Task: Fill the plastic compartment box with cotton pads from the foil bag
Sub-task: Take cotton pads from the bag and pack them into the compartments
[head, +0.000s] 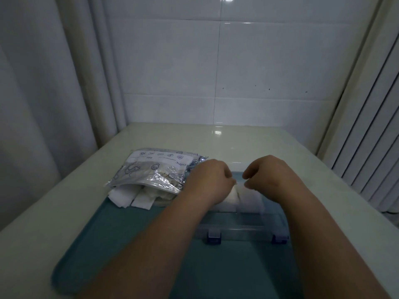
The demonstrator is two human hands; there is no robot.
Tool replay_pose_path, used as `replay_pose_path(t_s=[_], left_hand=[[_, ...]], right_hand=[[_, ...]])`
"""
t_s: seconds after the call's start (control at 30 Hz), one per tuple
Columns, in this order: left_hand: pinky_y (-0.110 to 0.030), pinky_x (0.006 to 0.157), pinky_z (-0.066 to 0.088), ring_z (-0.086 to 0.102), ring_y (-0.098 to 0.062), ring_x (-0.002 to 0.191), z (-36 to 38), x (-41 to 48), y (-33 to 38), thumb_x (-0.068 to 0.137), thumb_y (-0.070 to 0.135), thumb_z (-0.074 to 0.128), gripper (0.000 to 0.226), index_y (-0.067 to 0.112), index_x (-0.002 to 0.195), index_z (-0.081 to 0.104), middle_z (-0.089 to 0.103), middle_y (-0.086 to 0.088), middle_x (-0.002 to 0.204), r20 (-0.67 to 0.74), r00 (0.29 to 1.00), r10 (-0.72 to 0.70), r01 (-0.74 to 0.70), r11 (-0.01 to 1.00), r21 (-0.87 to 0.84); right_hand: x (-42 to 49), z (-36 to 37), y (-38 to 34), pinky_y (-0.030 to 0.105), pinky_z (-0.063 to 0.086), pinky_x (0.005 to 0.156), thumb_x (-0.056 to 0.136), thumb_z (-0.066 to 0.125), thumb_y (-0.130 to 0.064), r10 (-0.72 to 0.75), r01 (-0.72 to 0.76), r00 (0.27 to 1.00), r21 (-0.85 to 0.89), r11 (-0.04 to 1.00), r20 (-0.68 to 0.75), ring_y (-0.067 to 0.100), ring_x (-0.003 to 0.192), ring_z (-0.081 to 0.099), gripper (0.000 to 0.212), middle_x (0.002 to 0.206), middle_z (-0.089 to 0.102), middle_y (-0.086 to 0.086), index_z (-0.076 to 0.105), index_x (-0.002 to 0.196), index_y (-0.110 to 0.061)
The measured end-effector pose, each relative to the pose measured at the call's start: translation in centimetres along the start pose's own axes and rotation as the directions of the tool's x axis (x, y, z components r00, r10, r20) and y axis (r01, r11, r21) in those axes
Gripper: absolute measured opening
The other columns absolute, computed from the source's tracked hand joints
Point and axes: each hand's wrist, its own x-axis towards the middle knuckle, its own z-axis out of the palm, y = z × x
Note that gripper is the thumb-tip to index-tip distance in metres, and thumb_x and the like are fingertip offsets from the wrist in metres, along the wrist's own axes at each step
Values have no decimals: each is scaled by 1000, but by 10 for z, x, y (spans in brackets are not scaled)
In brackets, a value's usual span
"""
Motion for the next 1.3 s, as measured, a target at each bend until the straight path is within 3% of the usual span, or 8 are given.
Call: replay_pose_path(t_s=[0.33,0.57,0.67,0.83,0.97,1.03,1.13,1.3], left_hand=[[-16,66,42,58,5,76,-51,-31,-45,85,32,68,2,32,85,70,66,18,81,-198,980,-27,-18,975,-223],[-11,53,36,57,-1,65,-77,-58,-86,77,5,59,31,32,63,68,65,15,68,-231,953,-193,157,973,-169],[-16,60,39,59,-6,76,-85,-68,-99,73,1,54,39,33,55,68,69,14,75,-213,945,-250,230,966,-115],[-19,74,42,61,-14,89,-79,-77,-103,78,8,56,32,32,72,77,71,8,92,-115,950,-290,298,952,65],[-24,89,46,62,-19,105,-67,-79,-105,84,14,58,31,36,98,76,69,3,116,-109,963,-245,263,944,200],[-26,94,46,61,-19,111,-62,-78,-106,85,15,58,37,38,108,73,66,5,123,-95,975,-200,217,950,227],[-24,91,44,59,-15,109,-55,-75,-109,80,15,57,39,40,104,75,67,9,119,-141,984,-105,136,962,235],[-25,81,41,56,-15,104,-47,-76,-106,80,17,56,27,28,93,76,64,9,108,-249,967,-59,121,963,242]], right_hand=[[-15,18,-27,25,50,85,88,62,-18,-178,200,976,185,962,-128,11,93,62,22,107,69,-5,71,107,-26],[-31,36,-53,23,49,80,88,58,-21,-301,310,951,168,936,-75,10,90,61,26,107,69,-7,70,110,-28],[-35,41,-60,26,46,89,90,57,-23,-369,370,929,127,920,-38,12,101,58,27,118,64,-7,68,114,-28],[-39,47,-68,34,32,108,92,55,-25,-539,538,841,25,843,48,18,130,40,26,142,48,-8,72,108,-38],[-36,55,-67,38,14,115,96,47,-35,-538,552,833,-121,825,130,18,142,22,32,155,32,-11,61,119,-52],[-34,60,-67,42,12,117,96,43,-35,-544,569,821,-166,805,173,16,142,23,36,151,36,-14,56,125,-52],[-32,64,-69,48,13,116,97,41,-32,-558,585,809,-161,795,182,11,139,30,37,145,43,-20,57,130,-39],[-29,66,-66,43,19,116,98,45,-29,-571,581,810,-44,813,135,6,135,37,36,146,45,-18,58,132,-30]])
